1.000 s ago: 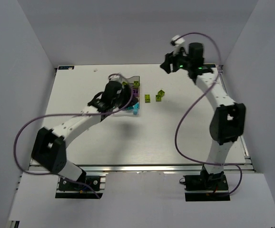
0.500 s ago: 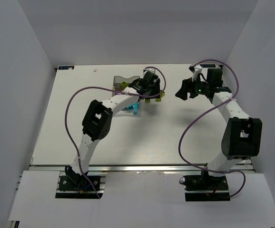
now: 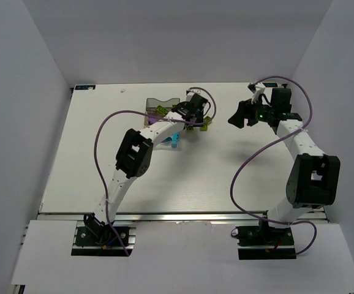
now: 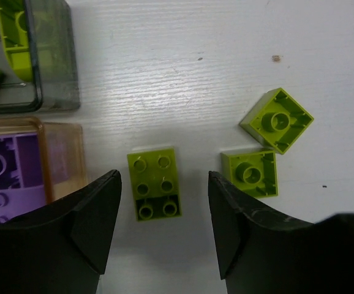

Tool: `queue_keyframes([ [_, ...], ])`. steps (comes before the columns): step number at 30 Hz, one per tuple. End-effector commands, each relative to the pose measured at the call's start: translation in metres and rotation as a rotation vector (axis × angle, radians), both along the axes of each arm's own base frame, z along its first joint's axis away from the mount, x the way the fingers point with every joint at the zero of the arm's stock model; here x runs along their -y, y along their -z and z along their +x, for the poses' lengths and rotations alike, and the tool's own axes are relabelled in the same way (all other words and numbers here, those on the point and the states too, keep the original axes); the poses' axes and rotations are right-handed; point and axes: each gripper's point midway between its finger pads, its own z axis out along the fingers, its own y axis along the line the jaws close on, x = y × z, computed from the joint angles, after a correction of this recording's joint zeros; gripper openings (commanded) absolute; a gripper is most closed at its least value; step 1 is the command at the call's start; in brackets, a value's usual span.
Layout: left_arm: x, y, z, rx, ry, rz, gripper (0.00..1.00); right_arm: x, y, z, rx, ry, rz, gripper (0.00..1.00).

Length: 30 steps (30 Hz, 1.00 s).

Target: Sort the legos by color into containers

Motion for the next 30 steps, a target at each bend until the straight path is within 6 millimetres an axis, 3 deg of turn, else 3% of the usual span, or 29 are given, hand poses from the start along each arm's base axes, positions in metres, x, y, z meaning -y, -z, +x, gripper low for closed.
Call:
queue_keyframes([
  [1, 0.003, -0.009, 0.007, 0.023, -0.001, 0.015, 0.68, 0.004, -0.014, -0.001, 0.041, 0.006, 0.025, 0.76],
  [12, 0.002, 0.008, 0.009, 0.017, 0.005, 0.052, 0.6, 0.006, -0.021, -0.002, 0.049, 0.017, 0.038, 0.76],
  [16, 0.007, 0.007, 0.006, 0.011, 0.023, 0.032, 0.48, 0.005, -0.023, -0.002, 0.051, 0.015, 0.04, 0.76],
  [17, 0.008, 0.006, 0.005, 0.011, 0.026, 0.025, 0.41, 0.005, -0.022, -0.002, 0.049, 0.015, 0.04, 0.75],
  [20, 0.016, -0.015, 0.005, 0.04, 0.036, -0.032, 0.31, 0.005, -0.023, -0.003, 0.05, 0.012, 0.041, 0.75],
  [24, 0.033, -0.073, 0.008, 0.123, 0.079, -0.166, 0.15, 0.003, -0.025, -0.006, 0.056, -0.004, 0.043, 0.72],
  [25, 0.036, -0.099, 0.006, 0.155, 0.092, -0.205, 0.13, 0.003, -0.025, -0.007, 0.057, -0.007, 0.042, 0.71],
  [28, 0.032, -0.139, 0.007, 0.208, 0.095, -0.271, 0.08, 0.0, -0.024, -0.01, 0.053, -0.029, 0.05, 0.58],
  [30, 0.016, -0.144, 0.012, 0.205, 0.067, -0.285, 0.07, -0.003, -0.021, -0.012, 0.034, -0.044, 0.059, 0.34],
])
